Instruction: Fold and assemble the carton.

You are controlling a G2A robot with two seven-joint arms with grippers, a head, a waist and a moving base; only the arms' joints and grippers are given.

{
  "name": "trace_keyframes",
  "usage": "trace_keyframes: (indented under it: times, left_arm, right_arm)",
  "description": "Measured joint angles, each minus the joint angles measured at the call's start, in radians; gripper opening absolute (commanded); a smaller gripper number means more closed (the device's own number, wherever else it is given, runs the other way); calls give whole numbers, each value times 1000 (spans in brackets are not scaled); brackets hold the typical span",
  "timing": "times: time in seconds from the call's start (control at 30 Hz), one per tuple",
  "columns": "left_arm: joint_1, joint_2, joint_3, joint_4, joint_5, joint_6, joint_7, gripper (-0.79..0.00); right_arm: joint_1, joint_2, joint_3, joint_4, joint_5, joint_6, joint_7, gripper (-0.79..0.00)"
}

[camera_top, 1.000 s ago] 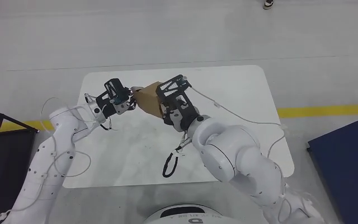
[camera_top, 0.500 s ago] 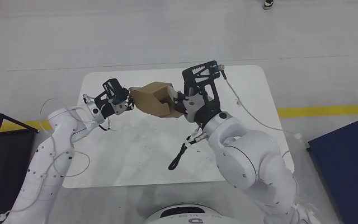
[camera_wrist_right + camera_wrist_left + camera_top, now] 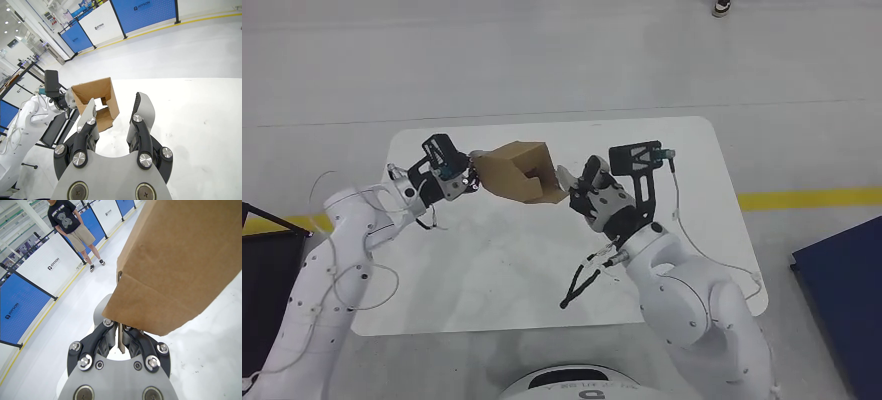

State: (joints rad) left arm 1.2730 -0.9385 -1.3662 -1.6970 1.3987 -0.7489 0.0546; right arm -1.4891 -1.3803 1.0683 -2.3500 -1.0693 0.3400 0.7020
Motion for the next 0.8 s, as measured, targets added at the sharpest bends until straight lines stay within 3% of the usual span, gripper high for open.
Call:
trace_keyframes:
  times: [0.13, 0.5, 0.53, 0.57, 0.67, 0.8]
  left_arm:
    - [-10, -3, 13, 3, -2, 2, 0, -785]
    - [0, -3, 16, 7, 7, 6, 11, -785]
    - [0, -3, 14, 6, 8, 4, 10, -785]
    - [1, -3, 12, 6, 9, 3, 9, -785]
    - [7, -3, 4, 11, -18, 2, 2, -785]
    - [10, -3, 1, 15, -47, 4, -8, -785]
  right_arm:
    - [35, 1, 12, 0, 24, -29, 67, -394]
    - [100, 0, 2, 27, 63, -36, 186, -391]
    - [106, -1, 5, 30, 68, -33, 177, -166]
    - [112, -2, 10, 31, 76, -26, 159, 0]
    - [121, -7, 28, 27, 99, -3, 59, 0]
    - [121, -7, 27, 27, 98, -4, 74, 0]
